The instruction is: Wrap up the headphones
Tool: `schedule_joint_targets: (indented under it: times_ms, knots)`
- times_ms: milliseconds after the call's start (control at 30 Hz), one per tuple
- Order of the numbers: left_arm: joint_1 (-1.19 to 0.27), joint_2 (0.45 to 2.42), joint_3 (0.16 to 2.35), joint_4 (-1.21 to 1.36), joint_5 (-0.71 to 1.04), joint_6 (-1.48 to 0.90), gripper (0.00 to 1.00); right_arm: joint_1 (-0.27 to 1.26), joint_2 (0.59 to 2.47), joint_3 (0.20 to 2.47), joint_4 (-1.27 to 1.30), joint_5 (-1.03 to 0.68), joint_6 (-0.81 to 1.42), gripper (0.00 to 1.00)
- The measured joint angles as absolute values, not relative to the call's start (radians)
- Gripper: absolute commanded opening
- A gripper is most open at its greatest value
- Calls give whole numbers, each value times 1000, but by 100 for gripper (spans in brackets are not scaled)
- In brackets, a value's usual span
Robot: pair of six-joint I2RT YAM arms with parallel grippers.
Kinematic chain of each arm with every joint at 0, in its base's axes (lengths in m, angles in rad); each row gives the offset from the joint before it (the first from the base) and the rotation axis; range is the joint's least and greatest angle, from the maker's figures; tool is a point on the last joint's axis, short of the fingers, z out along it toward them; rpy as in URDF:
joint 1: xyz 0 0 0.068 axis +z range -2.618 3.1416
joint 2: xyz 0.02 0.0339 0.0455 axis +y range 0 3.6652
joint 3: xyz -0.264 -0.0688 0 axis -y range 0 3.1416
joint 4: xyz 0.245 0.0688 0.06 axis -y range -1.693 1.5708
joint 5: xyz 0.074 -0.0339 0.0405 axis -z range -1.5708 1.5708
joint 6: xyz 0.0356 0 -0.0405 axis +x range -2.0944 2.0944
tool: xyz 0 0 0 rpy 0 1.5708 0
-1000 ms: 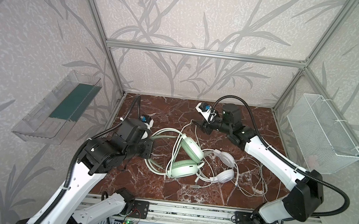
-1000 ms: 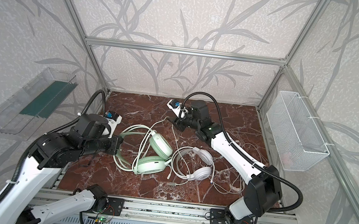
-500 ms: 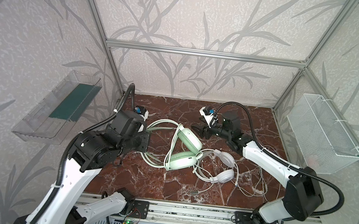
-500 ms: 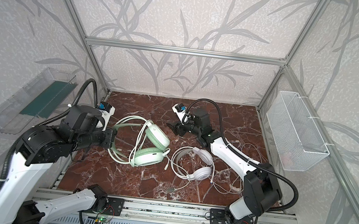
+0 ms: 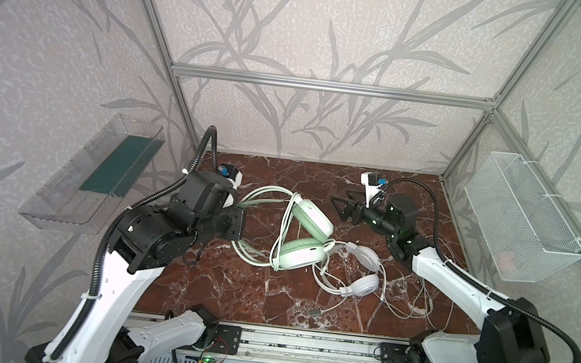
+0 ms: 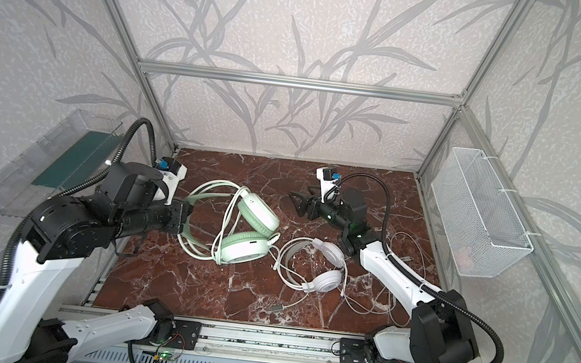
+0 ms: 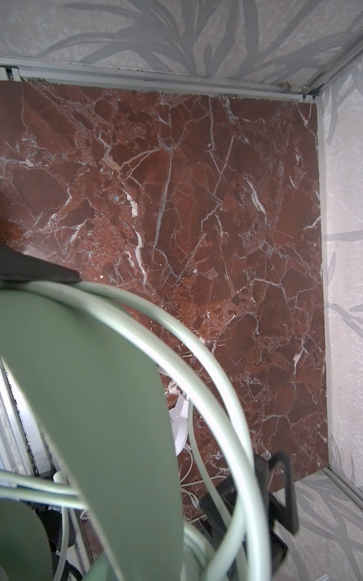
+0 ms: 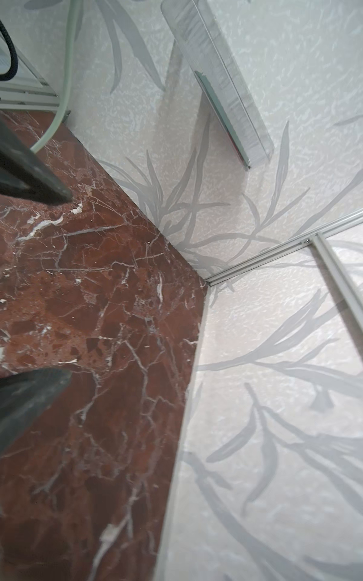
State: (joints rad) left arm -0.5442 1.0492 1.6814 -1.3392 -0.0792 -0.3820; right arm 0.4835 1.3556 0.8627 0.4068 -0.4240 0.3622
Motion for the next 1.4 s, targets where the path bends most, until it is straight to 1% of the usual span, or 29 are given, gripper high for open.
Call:
schedule_joint_targets:
  times_ms: [300, 433, 567, 733, 800, 900, 933, 1100, 1200, 1300, 1400]
  knots:
    - [-495, 1088, 1734, -1330, -17, -389, 0, 527, 1369, 681, 374, -492, 434, 82]
    - [-426, 1112, 1734, -1327, 27, -388, 0, 574, 1308, 609, 331, -500, 433, 82]
    - [-398, 1128, 1734, -1304, 52, -395, 0, 621, 1239, 559, 304, -499, 423, 82]
    - [-380, 1131, 1734, -1281, 82, -403, 0, 680, 1229, 517, 278, -497, 403, 82]
    - [-372, 1131, 1734, -1275, 86, -407, 0, 697, 1229, 498, 262, -495, 394, 80]
    - [-360, 1132, 1734, -1267, 89, -417, 0, 725, 1229, 483, 238, -478, 380, 73]
    - [-357, 1132, 1734, -1263, 89, -420, 0, 735, 1229, 481, 233, -470, 373, 69]
    - [-341, 1139, 1733, -1246, 88, -427, 0, 782, 1216, 474, 207, -425, 350, 34]
    - [-324, 1145, 1731, -1237, 88, -439, 0, 818, 1190, 469, 187, -389, 341, 20]
    - [-297, 1159, 1730, -1225, 88, -456, 0, 868, 1166, 469, 161, -347, 328, 12]
    - [-263, 1181, 1730, -1211, 88, -481, 0, 928, 1150, 476, 123, -302, 314, 6]
